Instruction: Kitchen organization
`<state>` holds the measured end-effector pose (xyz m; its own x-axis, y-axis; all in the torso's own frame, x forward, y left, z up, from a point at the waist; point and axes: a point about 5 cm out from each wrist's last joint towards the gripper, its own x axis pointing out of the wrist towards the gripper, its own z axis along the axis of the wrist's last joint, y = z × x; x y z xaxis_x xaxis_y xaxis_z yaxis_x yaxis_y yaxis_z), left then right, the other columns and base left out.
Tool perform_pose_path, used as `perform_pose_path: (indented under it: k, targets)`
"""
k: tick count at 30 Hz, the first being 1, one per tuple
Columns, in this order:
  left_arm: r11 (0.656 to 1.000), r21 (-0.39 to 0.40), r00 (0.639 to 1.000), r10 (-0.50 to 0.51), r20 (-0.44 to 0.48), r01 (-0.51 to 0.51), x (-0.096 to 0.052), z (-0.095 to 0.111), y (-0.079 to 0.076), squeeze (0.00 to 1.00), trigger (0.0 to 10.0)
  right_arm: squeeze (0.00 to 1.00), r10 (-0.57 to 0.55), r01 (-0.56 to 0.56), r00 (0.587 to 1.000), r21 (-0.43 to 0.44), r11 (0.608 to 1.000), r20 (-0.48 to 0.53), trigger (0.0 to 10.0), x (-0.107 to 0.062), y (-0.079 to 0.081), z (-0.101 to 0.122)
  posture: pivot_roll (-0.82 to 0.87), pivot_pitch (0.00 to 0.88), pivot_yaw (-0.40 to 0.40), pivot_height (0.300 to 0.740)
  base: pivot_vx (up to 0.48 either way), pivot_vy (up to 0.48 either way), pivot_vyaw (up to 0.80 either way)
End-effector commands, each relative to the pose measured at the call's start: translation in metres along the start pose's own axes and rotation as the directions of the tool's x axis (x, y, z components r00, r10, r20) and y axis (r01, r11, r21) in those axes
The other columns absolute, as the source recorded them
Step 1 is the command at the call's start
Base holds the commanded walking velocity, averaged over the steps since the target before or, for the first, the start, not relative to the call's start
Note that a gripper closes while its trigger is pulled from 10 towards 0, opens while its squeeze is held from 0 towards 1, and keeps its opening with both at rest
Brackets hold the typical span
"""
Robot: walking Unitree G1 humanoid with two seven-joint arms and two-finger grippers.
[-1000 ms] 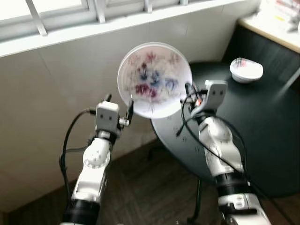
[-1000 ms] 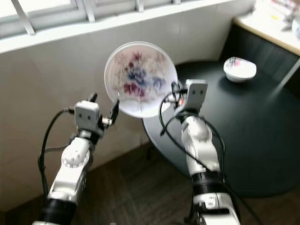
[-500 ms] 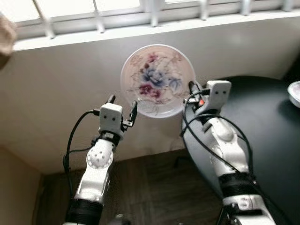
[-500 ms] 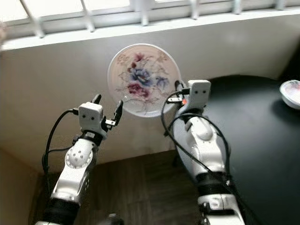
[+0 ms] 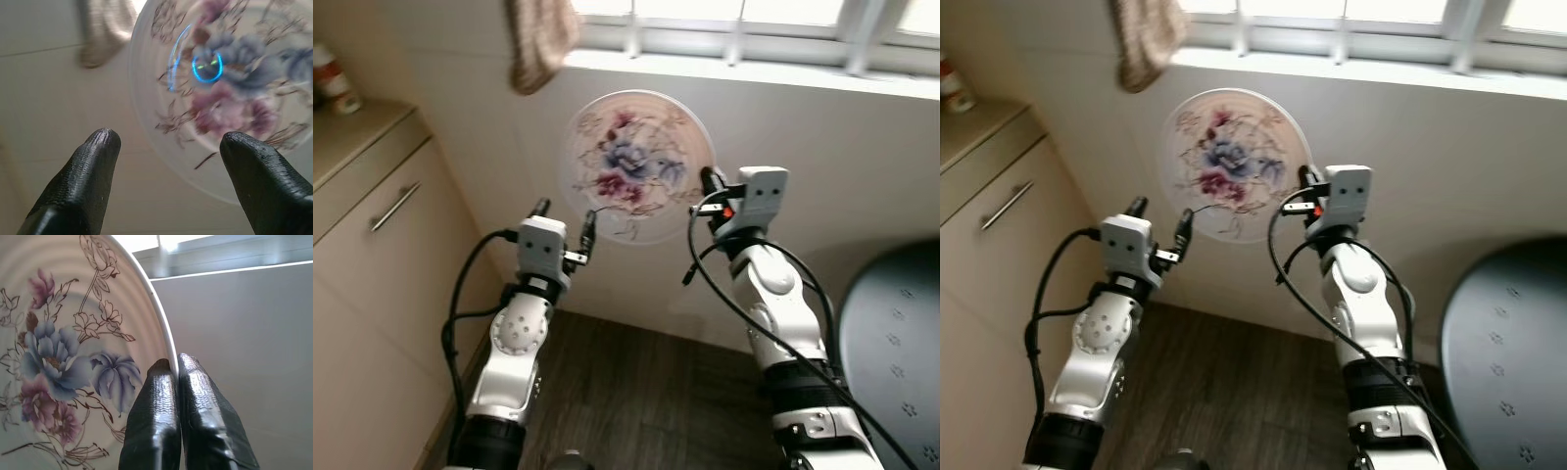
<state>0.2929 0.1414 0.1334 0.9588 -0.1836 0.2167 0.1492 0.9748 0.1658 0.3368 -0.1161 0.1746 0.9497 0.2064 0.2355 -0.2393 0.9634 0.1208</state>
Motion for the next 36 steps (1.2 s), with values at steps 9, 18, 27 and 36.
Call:
perform_pose_path:
  k: [9, 18, 27, 36]
  targets:
    - [1.0, -0.007, 1.0, -0.013, 0.026, 0.013, 0.0016, 0.0047, -0.0053, 0.0, 10.0, 0.0, -0.001, 0.003, 0.998, -0.029, 1.0, 0.059, 0.0, 0.0023, -0.0013, 0.0123, -0.03, 0.0, -0.029, 0.74, 0.0, 0.0, 0.8]
    - [1.0, -0.003, 0.999, -0.009, 0.035, 0.009, 0.002, 0.0056, -0.0048, 0.0, 10.0, 0.0, 0.013, -0.009, 0.996, -0.052, 0.999, 0.084, 0.0, 0.0051, 0.0021, 0.0172, -0.02, 0.0, -0.03, 0.74, 0.0, 0.0, 0.8]
    - [1.0, -0.005, 0.999, -0.006, 0.044, 0.006, 0.0014, 0.0063, -0.0047, 0.0, 10.0, 0.0, 0.022, -0.015, 0.995, -0.072, 0.997, 0.094, 0.0, 0.0054, 0.0041, 0.0183, -0.02, 0.0, -0.029, 0.74, 0.0, 0.0, 0.8]
    - [1.0, -0.005, 0.998, -0.004, 0.055, 0.004, 0.001, 0.0068, -0.0044, 0.0, 10.0, 0.0, -0.006, 0.014, 0.994, -0.072, 0.997, 0.106, 0.0, 0.0088, 0.0027, 0.0202, -0.02, 0.0, -0.029, 0.74, 0.0, 0.0, 0.8]
